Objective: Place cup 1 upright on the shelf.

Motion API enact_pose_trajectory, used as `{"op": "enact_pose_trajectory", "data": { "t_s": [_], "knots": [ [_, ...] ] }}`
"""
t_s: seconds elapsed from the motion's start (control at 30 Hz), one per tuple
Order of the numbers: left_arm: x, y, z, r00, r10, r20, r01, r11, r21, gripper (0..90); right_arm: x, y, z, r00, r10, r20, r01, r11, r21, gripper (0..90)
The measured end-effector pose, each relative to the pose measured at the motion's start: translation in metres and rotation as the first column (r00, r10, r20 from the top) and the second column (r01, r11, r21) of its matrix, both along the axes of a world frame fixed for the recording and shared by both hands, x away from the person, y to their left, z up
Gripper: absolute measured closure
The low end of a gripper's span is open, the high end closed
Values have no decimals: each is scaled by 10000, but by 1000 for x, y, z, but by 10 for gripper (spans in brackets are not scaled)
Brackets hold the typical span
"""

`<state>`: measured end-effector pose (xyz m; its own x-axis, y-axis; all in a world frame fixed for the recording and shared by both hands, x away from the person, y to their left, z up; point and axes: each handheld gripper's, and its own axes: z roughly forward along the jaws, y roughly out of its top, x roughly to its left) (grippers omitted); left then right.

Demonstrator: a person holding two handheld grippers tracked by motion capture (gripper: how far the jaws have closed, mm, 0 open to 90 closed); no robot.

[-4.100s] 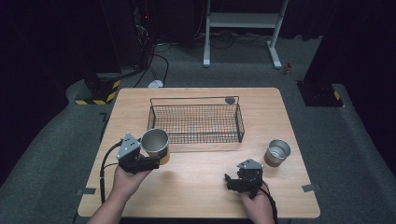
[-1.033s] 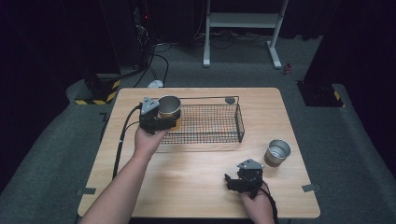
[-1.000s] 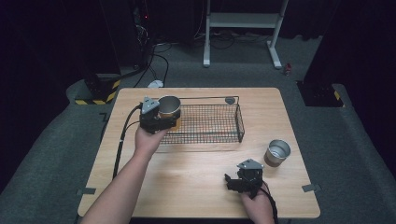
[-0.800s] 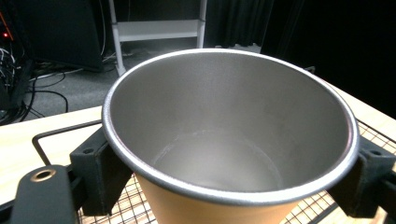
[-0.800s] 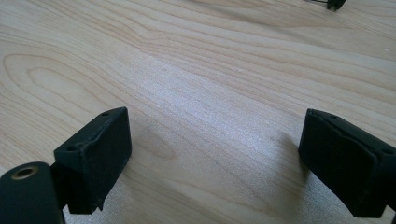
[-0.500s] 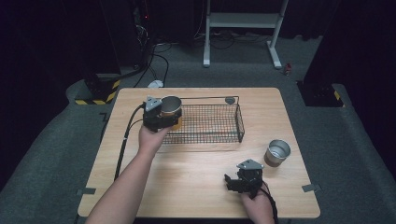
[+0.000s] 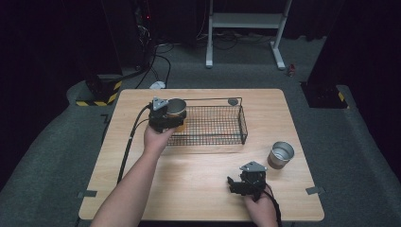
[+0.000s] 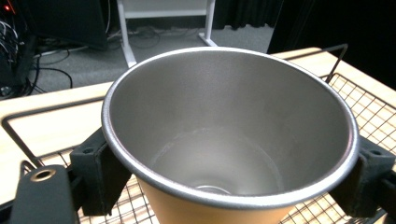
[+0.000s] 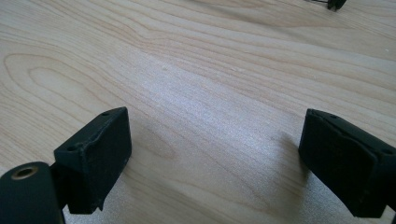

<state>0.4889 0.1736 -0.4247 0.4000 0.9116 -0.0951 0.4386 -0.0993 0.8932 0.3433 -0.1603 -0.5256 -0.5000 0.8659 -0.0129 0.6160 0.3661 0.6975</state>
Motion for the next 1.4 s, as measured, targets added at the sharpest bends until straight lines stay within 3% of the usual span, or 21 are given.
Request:
{"op": "enact_pose_trajectory", "data": {
  "t_s": [0.6, 0.97, 1.4],
  "knots": [
    [7, -10, -13, 9977, 270, -628, -265, 9996, 89, 143, 0, 0, 0, 10000, -2, -1, 2, 10000, 2, 95],
    [10, -12, -21, 9951, 406, -900, -360, 9980, 523, 143, 0, 0, 0, 10000, 0, 0, 0, 10000, 3, 95],
    [14, -12, -27, 9885, 566, -1400, -475, 9966, 678, 142, 0, 0, 0, 10000, -12, -15, 12, 10000, 20, 95]
  ]
}}
